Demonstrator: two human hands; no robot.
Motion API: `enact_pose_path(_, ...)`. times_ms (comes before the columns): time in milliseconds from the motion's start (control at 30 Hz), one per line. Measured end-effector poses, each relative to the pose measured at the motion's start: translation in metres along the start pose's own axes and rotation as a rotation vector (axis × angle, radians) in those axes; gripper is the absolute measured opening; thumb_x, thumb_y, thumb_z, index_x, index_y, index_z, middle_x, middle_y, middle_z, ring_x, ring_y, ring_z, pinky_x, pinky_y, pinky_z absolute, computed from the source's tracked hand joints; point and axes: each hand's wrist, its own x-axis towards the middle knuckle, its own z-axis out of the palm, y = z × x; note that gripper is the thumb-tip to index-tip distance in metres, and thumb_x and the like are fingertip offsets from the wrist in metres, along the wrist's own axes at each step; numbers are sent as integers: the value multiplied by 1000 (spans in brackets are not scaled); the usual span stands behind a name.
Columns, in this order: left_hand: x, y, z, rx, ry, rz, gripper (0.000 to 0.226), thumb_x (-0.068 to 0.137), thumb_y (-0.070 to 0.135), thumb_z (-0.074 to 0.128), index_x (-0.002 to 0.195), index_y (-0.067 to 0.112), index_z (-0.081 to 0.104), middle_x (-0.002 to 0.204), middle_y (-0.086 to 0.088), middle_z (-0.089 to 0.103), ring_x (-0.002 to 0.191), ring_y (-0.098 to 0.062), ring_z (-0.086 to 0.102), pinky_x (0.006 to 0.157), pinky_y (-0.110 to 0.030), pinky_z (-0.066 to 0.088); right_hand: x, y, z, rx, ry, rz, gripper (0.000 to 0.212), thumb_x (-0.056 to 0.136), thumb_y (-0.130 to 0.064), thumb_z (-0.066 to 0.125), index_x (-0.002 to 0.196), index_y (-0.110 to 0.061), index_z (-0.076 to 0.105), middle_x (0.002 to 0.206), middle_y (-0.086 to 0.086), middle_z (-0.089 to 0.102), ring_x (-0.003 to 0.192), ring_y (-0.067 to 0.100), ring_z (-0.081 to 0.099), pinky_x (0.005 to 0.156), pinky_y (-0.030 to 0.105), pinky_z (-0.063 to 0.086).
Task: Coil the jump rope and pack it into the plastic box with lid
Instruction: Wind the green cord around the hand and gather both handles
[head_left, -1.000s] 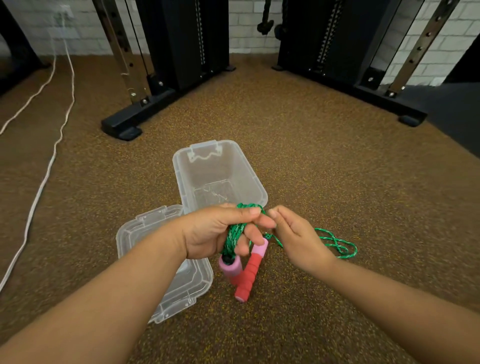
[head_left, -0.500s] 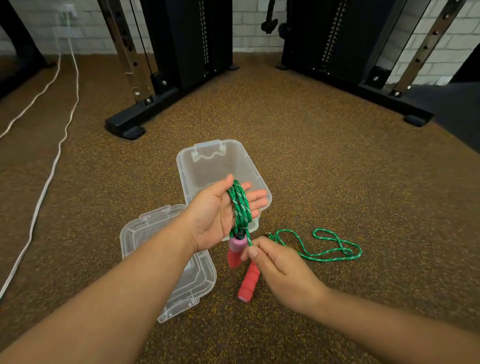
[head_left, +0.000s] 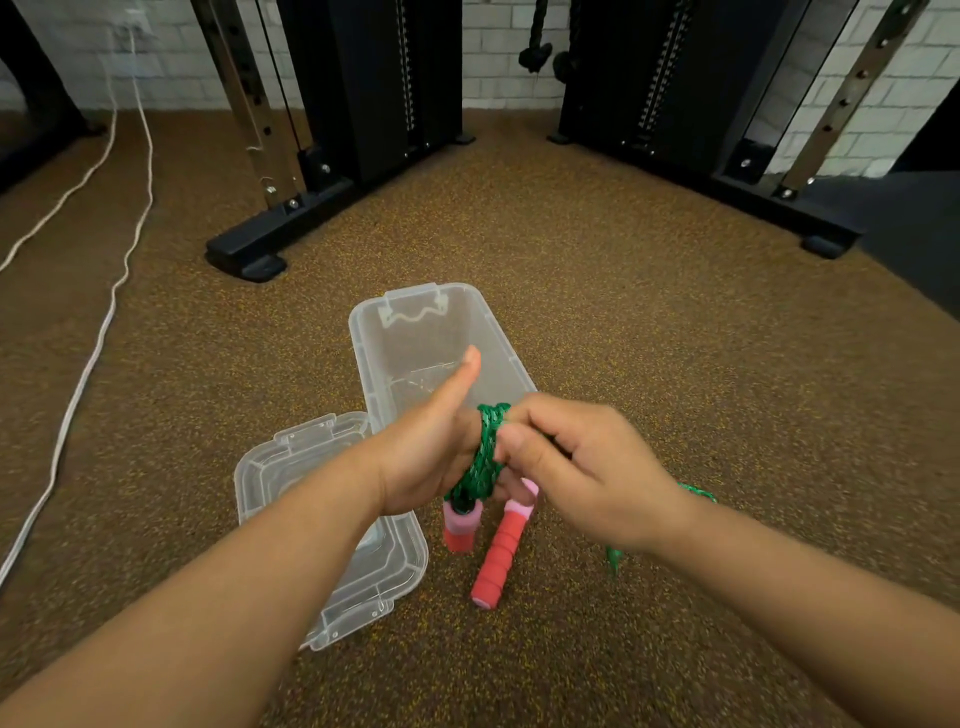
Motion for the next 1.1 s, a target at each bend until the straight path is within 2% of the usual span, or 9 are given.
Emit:
enact_pose_path(167,-1,-2,1,44,-147,-42,89,81,74,15,119,4,54,91,-21,65,70,-23,64,69,-26,51,16,18,-12,44,83,78,19,91,-41,52,77,-28,54,66,-7,53,59,6,46,57,23,47)
enact_pose_path(267,-3,-1,4,7,-182,-18,57,89,49,35,117,5,57,87,-13,71,64,-17,68,66,-24,52,15,28,-4,283,98,188,18,94,-21,54,80,-10,56,72,10,48,63,9,41,53,9,44)
enact_pose_path(367,-7,-2,5,-9,-207,-2,36,96,23,40,120,3,58,88,-9,73,67,-14,70,67,-23,54,11,45,0,250,113,211,19,96,-23,49,85,-10,56,69,-5,47,64,5,41,62,20,40)
enact_pose_path(500,-5,-2,5,-101,-46,52,32,89,27,44,105,7,64,68,-3,71,54,-11,66,56,-19,52,2,56,2,395,84,281,26,100,-21,40,96,-3,58,69,1,48,63,5,43,60,18,39)
enact_pose_path(600,-1,1,4,-190,148,138,31,93,34,42,81,12,60,45,3,53,37,-9,50,42,-18,43,-8,63,11,417,64,310,26,94,-33,40,91,-19,62,66,2,44,59,6,42,55,17,37)
enact_pose_path(667,3,4,4,-258,204,174,40,94,44,38,68,16,49,38,5,39,32,-8,36,38,-17,35,-15,66,19,377,63,298,25,96,-33,40,89,-28,64,61,-9,43,57,4,39,54,18,34)
enact_pose_path(800,5,5,4,-301,223,194,49,93,54,32,57,20,37,33,8,28,29,-7,24,42,-22,24,-21,65,31,269,85,301,23,100,-20,41,90,-17,62,59,-27,56,59,-6,47,58,11,33)
enact_pose_path(967,4,5,0,-347,239,207,55,95,44,32,46,21,39,29,6,27,27,-10,26,41,-25,25,-24,66,42,163,88,306,27,95,-39,40,84,-25,60,74,11,60,71,24,53,70,41,44)
enact_pose_path(1100,4,8,-1,-356,278,233,55,94,38,31,44,18,42,33,3,35,31,-14,35,45,-26,31,-23,64,43,141,72,314,24,97,-37,41,83,-27,59,69,9,57,63,16,49,65,40,44)
